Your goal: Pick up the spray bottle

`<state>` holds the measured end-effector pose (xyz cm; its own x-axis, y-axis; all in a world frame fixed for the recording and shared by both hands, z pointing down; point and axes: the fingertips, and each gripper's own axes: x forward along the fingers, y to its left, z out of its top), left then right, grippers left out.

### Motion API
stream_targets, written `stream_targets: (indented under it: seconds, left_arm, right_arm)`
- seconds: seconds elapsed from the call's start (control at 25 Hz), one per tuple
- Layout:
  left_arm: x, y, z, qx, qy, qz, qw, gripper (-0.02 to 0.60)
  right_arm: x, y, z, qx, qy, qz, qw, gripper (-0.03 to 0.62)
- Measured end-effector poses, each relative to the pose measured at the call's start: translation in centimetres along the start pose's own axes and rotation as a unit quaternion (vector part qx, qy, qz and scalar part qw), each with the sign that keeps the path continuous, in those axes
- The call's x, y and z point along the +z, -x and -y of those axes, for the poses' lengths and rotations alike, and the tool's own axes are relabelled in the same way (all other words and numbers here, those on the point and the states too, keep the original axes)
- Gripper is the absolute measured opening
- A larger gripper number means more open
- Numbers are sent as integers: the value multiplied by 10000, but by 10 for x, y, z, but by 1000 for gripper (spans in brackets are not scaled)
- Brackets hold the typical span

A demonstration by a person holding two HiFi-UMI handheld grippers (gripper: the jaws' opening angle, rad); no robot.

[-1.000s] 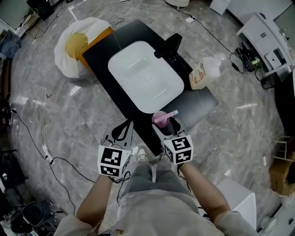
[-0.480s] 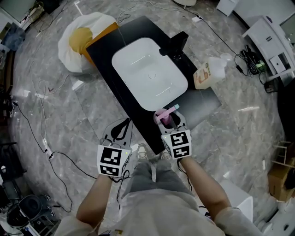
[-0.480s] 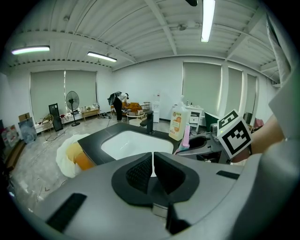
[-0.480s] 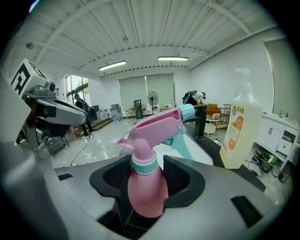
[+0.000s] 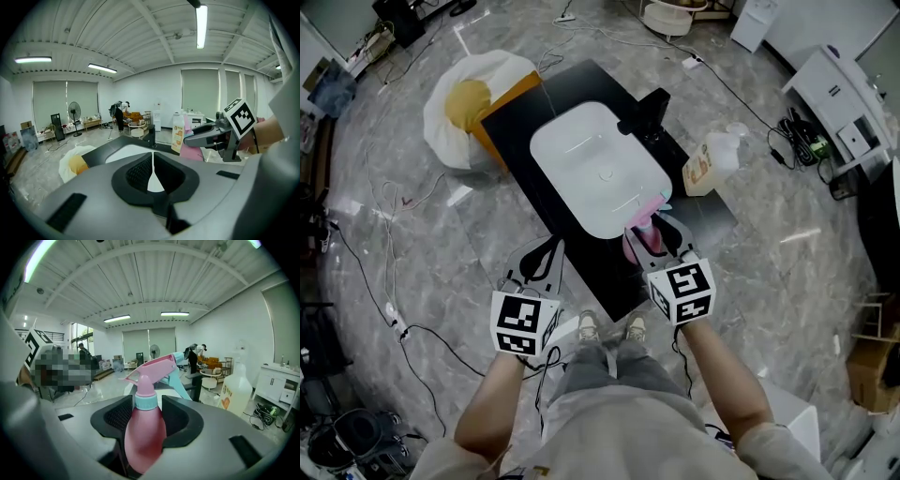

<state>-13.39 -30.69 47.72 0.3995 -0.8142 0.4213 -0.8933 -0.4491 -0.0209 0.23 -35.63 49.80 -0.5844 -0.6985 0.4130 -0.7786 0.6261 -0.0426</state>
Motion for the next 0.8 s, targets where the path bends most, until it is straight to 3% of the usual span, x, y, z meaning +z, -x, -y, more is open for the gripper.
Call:
stream_targets:
  seconds: [0.44, 0.8]
  left_arm:
    - [119, 31, -10, 101, -562, 1175, 9914, 28]
    - [179, 83, 10, 28, -931, 2051, 9743, 28]
  right_arm:
    - [134, 77, 8, -116, 396, 1279, 9909, 219]
    - [181, 149, -7, -136, 637, 1782, 9818, 216]
